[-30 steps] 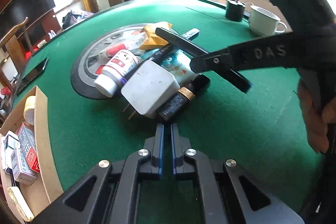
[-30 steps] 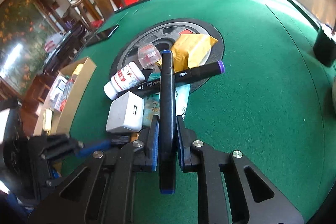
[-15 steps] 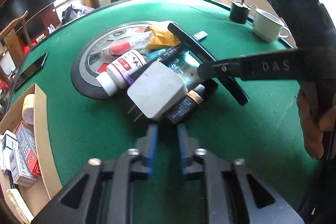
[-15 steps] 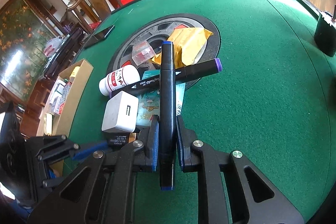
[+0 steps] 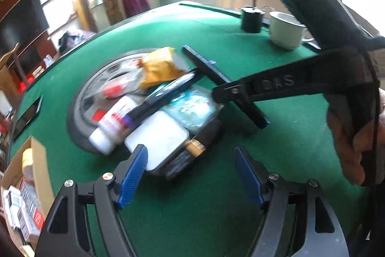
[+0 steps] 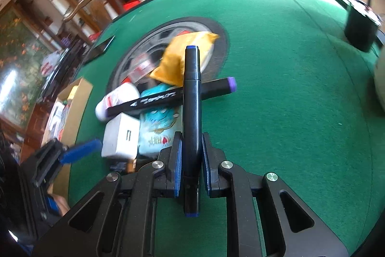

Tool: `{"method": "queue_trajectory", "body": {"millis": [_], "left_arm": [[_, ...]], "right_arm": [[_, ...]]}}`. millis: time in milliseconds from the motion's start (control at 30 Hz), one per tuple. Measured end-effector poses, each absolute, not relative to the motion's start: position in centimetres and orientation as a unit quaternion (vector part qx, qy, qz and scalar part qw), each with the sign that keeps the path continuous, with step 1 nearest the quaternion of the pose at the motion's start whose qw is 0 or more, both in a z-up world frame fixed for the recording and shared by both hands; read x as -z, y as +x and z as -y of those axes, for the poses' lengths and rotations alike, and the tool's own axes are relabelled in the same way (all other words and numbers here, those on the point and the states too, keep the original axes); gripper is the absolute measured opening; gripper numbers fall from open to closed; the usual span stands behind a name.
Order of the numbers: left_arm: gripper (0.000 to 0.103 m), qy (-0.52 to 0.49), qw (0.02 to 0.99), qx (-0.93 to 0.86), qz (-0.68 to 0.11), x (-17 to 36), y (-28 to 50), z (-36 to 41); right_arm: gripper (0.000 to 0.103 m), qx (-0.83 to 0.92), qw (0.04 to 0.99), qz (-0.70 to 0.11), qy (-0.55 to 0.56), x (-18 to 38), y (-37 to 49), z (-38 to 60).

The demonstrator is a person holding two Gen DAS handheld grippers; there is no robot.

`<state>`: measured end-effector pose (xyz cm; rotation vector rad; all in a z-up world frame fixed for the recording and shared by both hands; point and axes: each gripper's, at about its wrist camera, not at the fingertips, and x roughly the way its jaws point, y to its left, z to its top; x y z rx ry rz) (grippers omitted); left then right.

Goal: Organize objects
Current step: 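Grasp the black-gold tube with the left tool while the right tool grasps the blue-capped black marker, then carry the tube and blue-capped marker into the tray and open both tools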

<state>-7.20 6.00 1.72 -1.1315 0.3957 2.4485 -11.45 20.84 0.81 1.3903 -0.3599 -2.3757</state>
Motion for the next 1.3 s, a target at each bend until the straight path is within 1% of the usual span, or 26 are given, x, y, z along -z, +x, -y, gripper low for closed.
{"method": "queue_trajectory", "body": {"millis": [67, 167, 267, 367, 467, 567, 633, 667, 700, 733, 833, 867, 1067, 1300], "left_arm": [[0.075, -0.408, 0.227, -0.873, -0.141, -1.9, -6.8, -6.8], [0.075, -0.433, 0.288, -0.844, -0.13, -1.8, -5.9, -7.3], [0.075, -0.429, 0.269, -0.85, -0.146, -1.8, -5.6, -6.8], [0.075, -0.43, 0.237, -0.861, -0.133, -1.5, -6.6, -5.6], [0.075, -0.438, 0.239, -0.858, -0.119, -1.2, -7.6, -5.4], [0.075, -0.462, 0.24, -0.841, -0.144, -0.1, -8.6, -6.3], [0.071, -0.467, 0.245, -0.84, -0.127, 0.0, -9.1, -6.3], [0.053, -0.465, 0.24, -0.843, -0.125, -0.2, -9.1, -6.3], [0.032, -0.463, 0.238, -0.845, -0.122, -0.3, -9.0, -6.3], [0.025, -0.464, 0.236, -0.846, -0.116, -0.5, -8.8, -6.2], [0.02, -0.466, 0.221, -0.85, -0.11, -0.6, -7.9, -6.0], [0.016, -0.465, 0.217, -0.851, -0.109, -0.5, -7.6, -6.0], [0.017, -0.45, 0.194, -0.866, -0.102, -0.3, -6.8, -6.0], [0.018, -0.418, 0.193, -0.881, -0.106, 0.0, -6.6, -6.3]], "right_arm": [[0.013, 0.842, 0.176, 0.135, 0.492, -0.8, -11.5, -21.4], [0.013, 0.841, 0.175, 0.141, 0.493, -0.7, -11.6, -21.7], [0.013, 0.841, 0.176, 0.137, 0.493, -0.8, -11.6, -21.6], [0.013, 0.842, 0.175, 0.132, 0.493, -0.8, -11.5, -21.5], [0.013, 0.842, 0.174, 0.133, 0.493, -0.8, -11.6, -21.4], [0.013, 0.841, 0.175, 0.136, 0.493, -0.7, -11.7, -21.4], [0.013, 0.841, 0.176, 0.139, 0.493, -0.7, -11.7, -21.5], [0.013, 0.84, 0.176, 0.141, 0.493, -0.6, -11.8, -21.5], [0.013, 0.84, 0.177, 0.142, 0.493, -0.6, -11.8, -21.6], [0.013, 0.84, 0.177, 0.141, 0.493, -0.6, -11.8, -21.5], [0.013, 0.841, 0.176, 0.138, 0.493, -0.6, -11.7, -21.4], [0.013, 0.842, 0.176, 0.134, 0.493, -0.7, -11.7, -21.3], [0.013, 0.845, 0.172, 0.116, 0.493, -0.8, -11.5, -20.8], [0.014, 0.85, 0.159, 0.12, 0.488, -1.1, -11.0, -21.3]]}}
